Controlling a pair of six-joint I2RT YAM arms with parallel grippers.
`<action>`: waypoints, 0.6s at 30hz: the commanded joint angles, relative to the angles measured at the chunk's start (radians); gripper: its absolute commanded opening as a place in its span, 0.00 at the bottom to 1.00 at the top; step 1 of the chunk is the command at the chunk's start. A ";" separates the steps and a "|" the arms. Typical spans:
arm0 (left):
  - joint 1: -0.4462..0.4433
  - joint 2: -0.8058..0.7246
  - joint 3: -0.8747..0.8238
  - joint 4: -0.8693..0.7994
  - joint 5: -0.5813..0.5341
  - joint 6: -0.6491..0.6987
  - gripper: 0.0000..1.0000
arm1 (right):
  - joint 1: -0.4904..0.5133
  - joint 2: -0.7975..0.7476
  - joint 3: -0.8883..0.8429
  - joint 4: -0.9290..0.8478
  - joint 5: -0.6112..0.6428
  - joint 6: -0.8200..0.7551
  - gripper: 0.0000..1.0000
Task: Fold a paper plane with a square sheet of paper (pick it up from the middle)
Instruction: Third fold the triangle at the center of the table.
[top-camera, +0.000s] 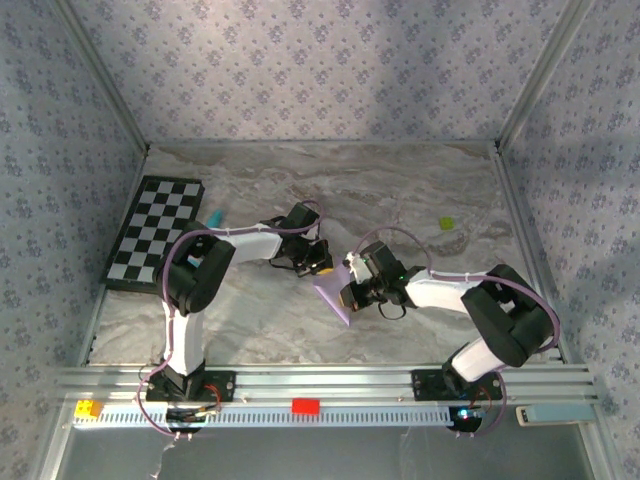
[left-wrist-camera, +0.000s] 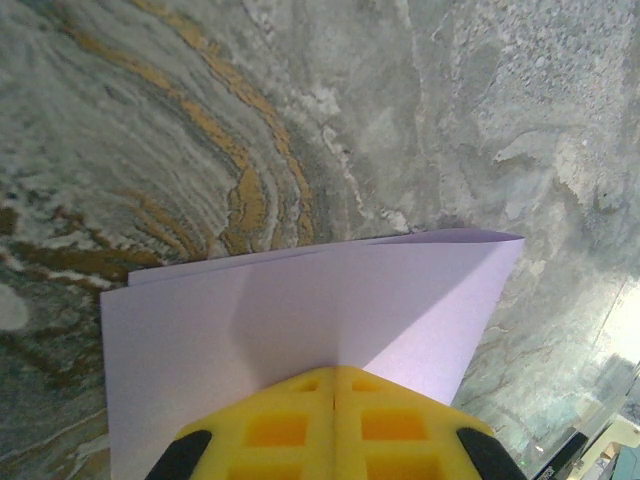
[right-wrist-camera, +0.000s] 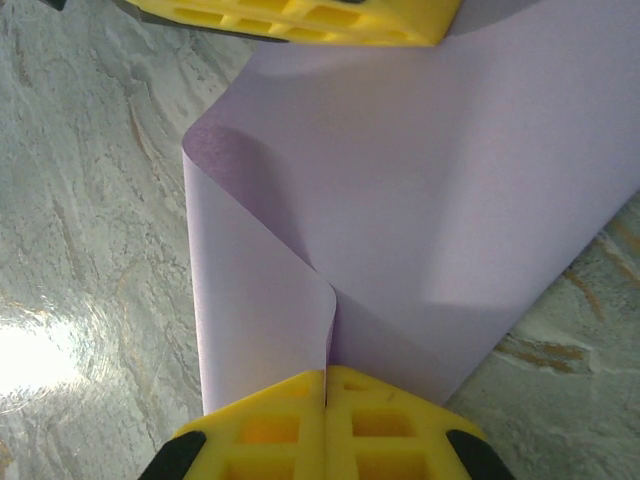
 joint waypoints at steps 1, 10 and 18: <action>-0.005 0.030 -0.018 -0.057 -0.036 0.014 0.04 | 0.005 0.013 0.020 -0.018 0.017 0.016 0.00; -0.004 0.030 -0.018 -0.055 -0.036 0.014 0.04 | 0.006 0.012 0.027 -0.018 0.008 0.016 0.00; -0.005 0.027 -0.020 -0.055 -0.038 0.014 0.04 | 0.006 0.009 0.025 -0.017 0.009 0.016 0.00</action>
